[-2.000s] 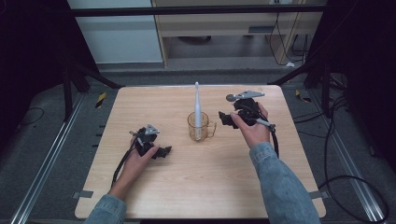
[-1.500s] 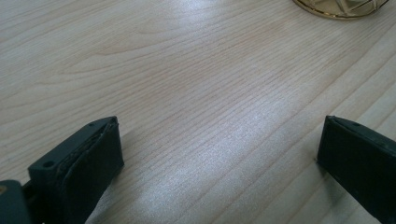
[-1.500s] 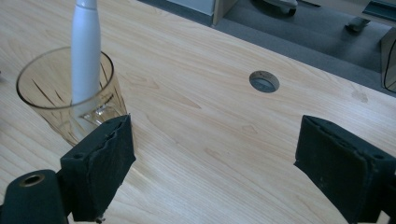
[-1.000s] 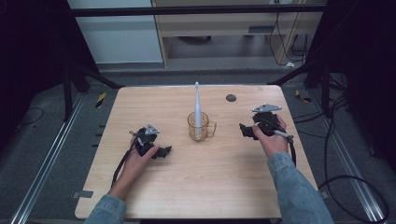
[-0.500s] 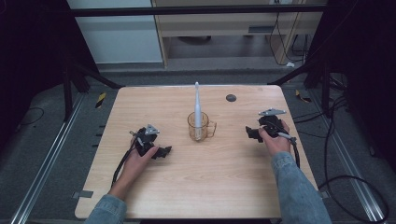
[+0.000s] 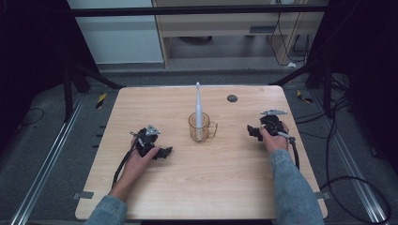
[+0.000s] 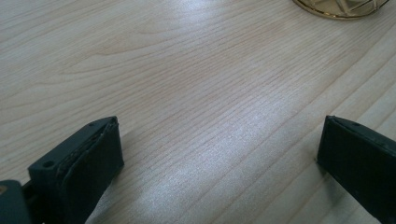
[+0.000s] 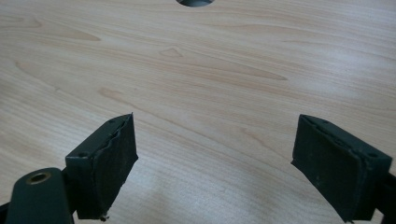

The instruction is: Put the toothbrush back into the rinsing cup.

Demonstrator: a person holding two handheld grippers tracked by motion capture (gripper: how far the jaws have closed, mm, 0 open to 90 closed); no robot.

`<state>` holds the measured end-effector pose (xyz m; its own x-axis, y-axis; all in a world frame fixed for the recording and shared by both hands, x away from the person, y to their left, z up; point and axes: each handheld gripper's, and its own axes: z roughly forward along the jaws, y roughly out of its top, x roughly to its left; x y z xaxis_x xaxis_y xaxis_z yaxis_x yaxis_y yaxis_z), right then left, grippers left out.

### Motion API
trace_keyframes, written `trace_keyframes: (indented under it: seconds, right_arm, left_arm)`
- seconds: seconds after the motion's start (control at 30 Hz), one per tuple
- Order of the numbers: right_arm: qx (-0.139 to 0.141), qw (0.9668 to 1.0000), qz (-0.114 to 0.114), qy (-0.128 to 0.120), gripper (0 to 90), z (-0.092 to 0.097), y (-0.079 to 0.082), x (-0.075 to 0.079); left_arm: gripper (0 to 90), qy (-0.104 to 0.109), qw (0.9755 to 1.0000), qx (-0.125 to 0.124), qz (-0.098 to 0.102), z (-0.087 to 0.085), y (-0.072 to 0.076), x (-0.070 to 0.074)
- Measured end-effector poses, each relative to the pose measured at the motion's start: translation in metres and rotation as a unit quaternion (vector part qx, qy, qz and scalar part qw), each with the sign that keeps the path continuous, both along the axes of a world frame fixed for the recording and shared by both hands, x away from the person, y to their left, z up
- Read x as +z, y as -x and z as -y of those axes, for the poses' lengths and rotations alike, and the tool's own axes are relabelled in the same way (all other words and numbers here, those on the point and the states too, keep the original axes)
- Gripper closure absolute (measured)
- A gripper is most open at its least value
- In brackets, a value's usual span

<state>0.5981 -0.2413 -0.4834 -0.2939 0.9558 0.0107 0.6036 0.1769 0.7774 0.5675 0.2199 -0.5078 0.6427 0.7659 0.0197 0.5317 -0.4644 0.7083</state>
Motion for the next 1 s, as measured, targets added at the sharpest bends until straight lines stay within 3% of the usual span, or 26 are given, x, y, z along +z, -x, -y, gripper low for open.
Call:
trace_keyframes:
  seconds: [0.23, 1.0]
  right_arm:
    - [-0.027, 0.9995, -0.003, -0.014, 13.9, 0.005, -0.008, -0.012]
    - [-0.052, 0.9982, -0.016, -0.025, 12.5, 0.010, -0.015, -0.024]
  left_arm:
    - [0.0, 0.001, 1.0000, 0.001, 0.000, 0.000, 0.000, 0.000]
    - [0.0, 0.000, 1.0000, 0.000, 0.000, 0.000, 0.000, 0.000]
